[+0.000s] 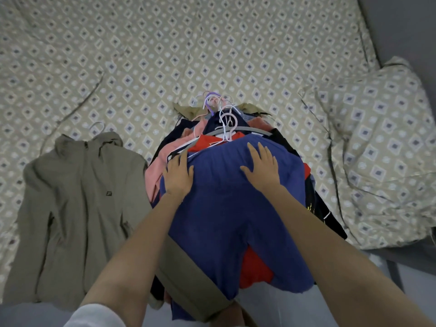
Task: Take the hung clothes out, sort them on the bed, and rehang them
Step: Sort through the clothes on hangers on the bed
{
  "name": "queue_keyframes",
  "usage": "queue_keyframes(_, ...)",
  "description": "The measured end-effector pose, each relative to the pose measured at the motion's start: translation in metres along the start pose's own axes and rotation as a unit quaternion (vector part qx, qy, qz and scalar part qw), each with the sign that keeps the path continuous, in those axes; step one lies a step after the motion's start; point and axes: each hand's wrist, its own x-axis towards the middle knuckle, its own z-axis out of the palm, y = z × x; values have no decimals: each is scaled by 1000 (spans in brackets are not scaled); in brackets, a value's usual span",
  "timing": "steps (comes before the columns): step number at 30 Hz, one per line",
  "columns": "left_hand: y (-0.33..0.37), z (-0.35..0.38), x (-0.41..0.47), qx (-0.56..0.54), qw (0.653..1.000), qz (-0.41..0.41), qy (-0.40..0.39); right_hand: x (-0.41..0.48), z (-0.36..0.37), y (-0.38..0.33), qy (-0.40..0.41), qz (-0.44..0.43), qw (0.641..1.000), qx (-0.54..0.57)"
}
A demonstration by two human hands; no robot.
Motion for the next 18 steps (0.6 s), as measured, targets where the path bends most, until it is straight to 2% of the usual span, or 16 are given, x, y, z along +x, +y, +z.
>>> queue_keyframes(4,5,4,9,25,999,-16,17,19,2,1,-6,-3,1000,13)
queue_keyframes(11,18,-7,25,117,992,-32,-37,25,0,1,-24,10,998,53)
queue_keyframes(15,21,-15,24,153,987,4,-41,20,4,8,-35,11,997,61)
queue_keyframes(18,17,-14,17,134,991,29,-1,15,2,13,-29,5,997,70)
